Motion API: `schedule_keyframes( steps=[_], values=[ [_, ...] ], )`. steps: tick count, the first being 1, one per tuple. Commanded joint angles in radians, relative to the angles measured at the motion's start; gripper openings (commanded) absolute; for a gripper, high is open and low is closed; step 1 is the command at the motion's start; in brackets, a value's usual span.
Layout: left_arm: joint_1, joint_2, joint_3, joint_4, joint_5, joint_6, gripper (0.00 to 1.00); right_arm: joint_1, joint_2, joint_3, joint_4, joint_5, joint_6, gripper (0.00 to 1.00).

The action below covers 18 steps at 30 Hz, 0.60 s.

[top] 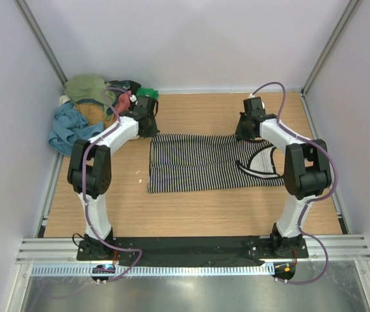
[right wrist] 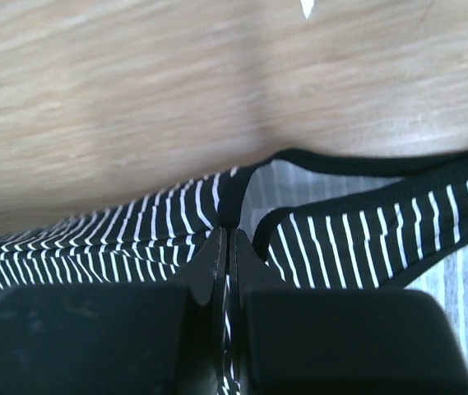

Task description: Fold and stack the tank tops

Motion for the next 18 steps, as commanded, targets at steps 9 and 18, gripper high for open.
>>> schedule_keyframes(
  steps=[9,18],
  values=[
    [-0.037,-0.199,-0.216,0.099,-0.021,-0.005,0.0,0.017,-0.163,-0.171,0.063,0.044,0.017,0.01],
    [-0.064,-0.279,-0.315,0.116,-0.041,-0.013,0.0,0.018,-0.243,-0.286,0.092,0.047,0.028,0.01]
  ],
)
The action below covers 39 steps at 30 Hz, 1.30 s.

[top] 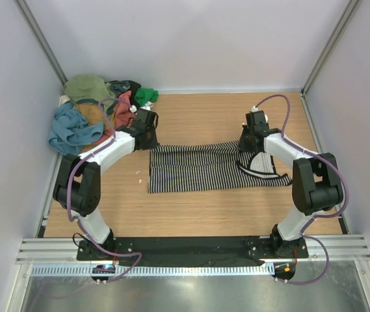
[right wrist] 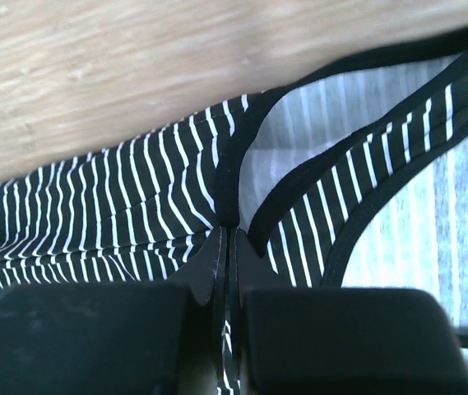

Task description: Fold and stack the tank tops

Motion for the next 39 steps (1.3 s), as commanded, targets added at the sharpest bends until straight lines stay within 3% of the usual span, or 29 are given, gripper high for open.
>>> schedule_keyframes(
  steps=[1,39],
  values=[
    [-0.004,-0.051,-0.034,0.039,-0.037,-0.01,0.0,0.005,-0.069,-0.048,0.046,0.032,0.009,0.01],
    [-0.025,-0.217,-0.271,0.056,-0.045,-0.085,0.0,0.075,-0.25,-0.258,0.071,0.106,0.055,0.02]
  ],
)
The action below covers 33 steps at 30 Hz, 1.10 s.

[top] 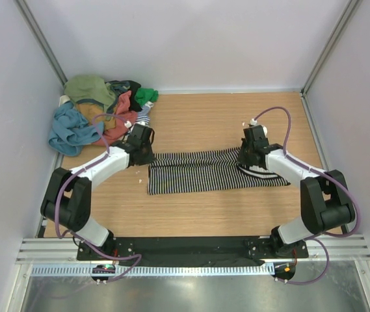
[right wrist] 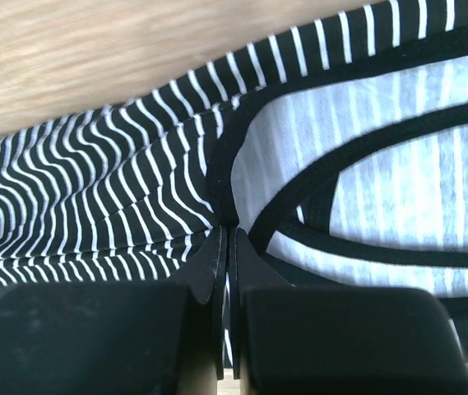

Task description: Fold and stack the tank tops

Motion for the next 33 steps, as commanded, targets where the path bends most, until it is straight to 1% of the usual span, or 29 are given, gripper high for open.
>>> schedule_keyframes(
  steps=[1,2,4,5,6,8,11,13,14,15,17,20,25,29,31,33],
  values=[
    [0.0,-0.049,-0.03,0.025,-0.044,-0.033,0.0,0.002,-0.062,-0.04,0.043,0.064,0.031,0.02],
    [0.0,-0.05,-0.045,0.027,-0.044,-0.037,0.0,0.004,-0.069,-0.052,0.051,0.067,0.039,0.02],
    [0.0,-0.052,-0.058,0.031,-0.048,-0.053,0.0,0.006,-0.097,-0.092,0.08,0.078,0.061,0.06],
    [-0.002,-0.05,-0.07,0.031,-0.051,-0.059,0.0,0.007,-0.103,-0.116,0.089,0.081,0.064,0.09],
    [-0.002,-0.049,-0.078,0.035,-0.053,-0.064,0.0,0.006,-0.109,-0.127,0.097,0.092,0.074,0.18],
    [0.0,-0.05,-0.093,0.038,-0.061,-0.079,0.01,0.006,-0.126,-0.142,0.103,0.104,0.079,0.2],
    [0.0,-0.062,-0.11,0.038,-0.065,-0.094,0.13,0.006,-0.163,-0.146,0.094,0.125,0.082,0.23],
    [0.0,-0.091,-0.116,0.039,-0.074,-0.097,0.2,0.007,-0.196,-0.144,0.088,0.13,0.081,0.27],
    [0.0,-0.105,-0.121,0.038,-0.079,-0.096,0.29,0.006,-0.204,-0.141,0.088,0.128,0.078,0.29],
    [0.0,-0.118,-0.122,0.036,-0.079,-0.094,0.33,0.007,-0.212,-0.138,0.085,0.125,0.077,0.3],
    [-0.002,-0.153,-0.122,0.03,-0.077,-0.091,0.41,0.007,-0.215,-0.124,0.083,0.102,0.073,0.3],
    [-0.002,-0.187,-0.122,0.028,-0.074,-0.093,0.47,0.009,-0.191,-0.1,0.083,0.053,0.064,0.3],
    [-0.002,-0.181,-0.096,0.028,-0.044,-0.084,0.52,0.018,-0.134,-0.069,0.088,0.004,0.05,0.32],
    [-0.008,-0.098,-0.061,0.028,-0.025,-0.076,0.52,0.032,-0.086,-0.049,0.097,0.001,0.042,0.33],
    [-0.009,-0.064,-0.041,0.028,-0.022,-0.07,0.51,0.032,-0.045,-0.038,0.098,-0.002,0.033,0.33],
    [-0.008,-0.027,-0.03,0.027,-0.013,-0.065,0.47,0.035,-0.02,-0.029,0.088,-0.003,0.03,0.3]
  ],
)
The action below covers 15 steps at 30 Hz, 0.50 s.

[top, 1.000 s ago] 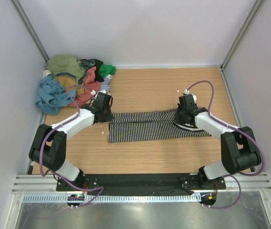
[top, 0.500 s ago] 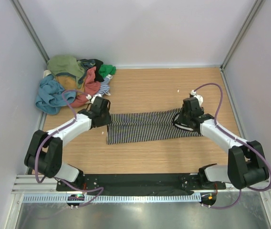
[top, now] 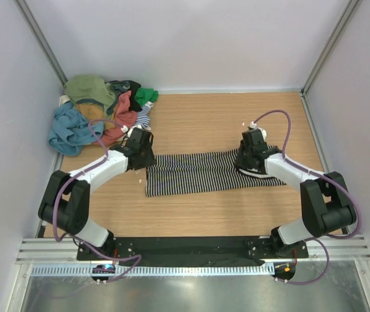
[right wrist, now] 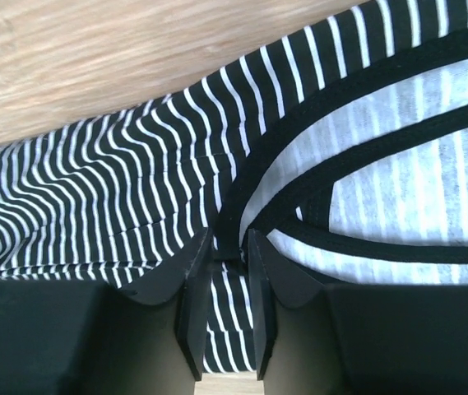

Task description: Fold and stack the tank tops

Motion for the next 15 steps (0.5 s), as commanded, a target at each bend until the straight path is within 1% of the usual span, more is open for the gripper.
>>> schedule_keyframes(
  steps=[1,2,4,5,7,8,13,15],
  values=[
    [-0.004,0.045,0.043,0.013,0.018,0.023,0.44,0.009,0.044,0.046,0.022,-0.009,-0.017,0.28],
    [-0.004,0.05,0.04,0.013,0.026,0.021,0.35,0.009,0.048,0.039,0.023,-0.011,-0.017,0.24],
    [-0.009,0.039,0.016,0.016,0.027,0.018,0.23,0.014,0.042,0.023,0.022,-0.005,-0.014,0.2],
    [-0.01,0.033,0.005,0.022,0.026,0.015,0.14,0.014,0.036,0.003,0.025,-0.003,-0.013,0.18],
    [-0.017,0.002,-0.031,0.025,0.026,0.012,0.08,0.014,0.026,-0.018,0.034,-0.002,-0.005,0.16],
    [-0.02,-0.009,-0.045,0.031,0.029,0.01,0.01,0.013,0.016,-0.033,0.035,-0.001,-0.004,0.12],
    [-0.043,-0.076,-0.127,0.036,0.017,0.003,0.0,0.014,0.01,-0.055,0.037,0.003,-0.002,0.03],
    [-0.046,-0.088,-0.157,0.036,0.015,0.003,0.0,0.014,0.009,-0.058,0.037,0.006,0.001,0.02]
  ],
)
